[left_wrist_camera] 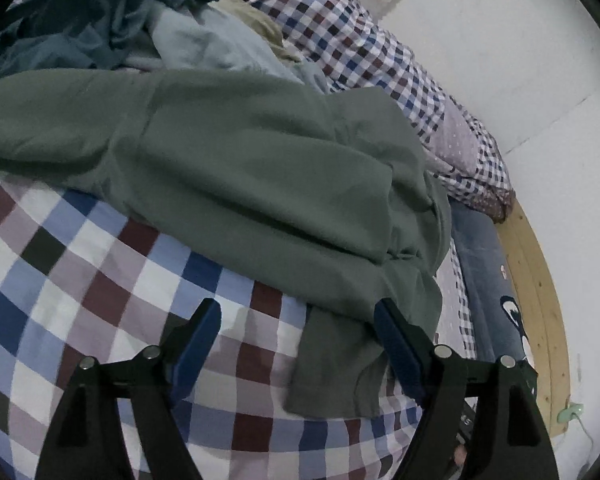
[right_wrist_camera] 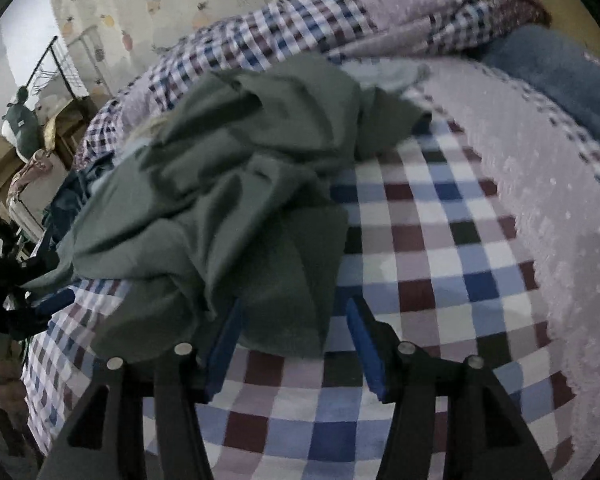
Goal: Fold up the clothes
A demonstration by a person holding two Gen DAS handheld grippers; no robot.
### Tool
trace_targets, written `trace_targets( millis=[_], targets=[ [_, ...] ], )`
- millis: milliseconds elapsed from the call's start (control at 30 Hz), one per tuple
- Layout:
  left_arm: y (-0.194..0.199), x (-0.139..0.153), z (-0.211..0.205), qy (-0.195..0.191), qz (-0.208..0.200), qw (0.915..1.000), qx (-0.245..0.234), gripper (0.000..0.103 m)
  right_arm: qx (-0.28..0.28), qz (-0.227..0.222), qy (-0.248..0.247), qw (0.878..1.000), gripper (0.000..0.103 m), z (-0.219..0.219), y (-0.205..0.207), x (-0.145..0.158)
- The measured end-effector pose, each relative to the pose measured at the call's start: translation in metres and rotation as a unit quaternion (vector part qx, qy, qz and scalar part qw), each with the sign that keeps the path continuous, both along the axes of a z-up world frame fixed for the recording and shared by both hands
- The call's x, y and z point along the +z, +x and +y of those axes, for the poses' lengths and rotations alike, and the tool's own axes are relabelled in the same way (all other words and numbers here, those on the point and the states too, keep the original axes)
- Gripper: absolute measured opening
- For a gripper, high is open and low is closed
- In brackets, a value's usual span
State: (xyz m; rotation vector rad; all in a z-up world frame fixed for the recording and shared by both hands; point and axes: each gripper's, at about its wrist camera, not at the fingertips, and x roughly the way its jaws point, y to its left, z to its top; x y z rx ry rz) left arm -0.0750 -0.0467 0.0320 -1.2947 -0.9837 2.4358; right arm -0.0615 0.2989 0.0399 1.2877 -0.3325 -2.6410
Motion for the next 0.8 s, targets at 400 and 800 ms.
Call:
trace_targets(
  millis=[400,800],
  targets=[
    [-0.01,-0.012,-0.006,0.005,-0.008,1.0,-0.001,0.082,0.037,-0.011,0.011,0.999,0.016,-0.032,-0.017,-0.015],
    [-0.014,-0.021,-0.029,0.034,-0.019,0.9982,0.047,0.082,-0.052,0.093,-0.006,0.994,0.006,0.017,0.015,0.039]
  ],
)
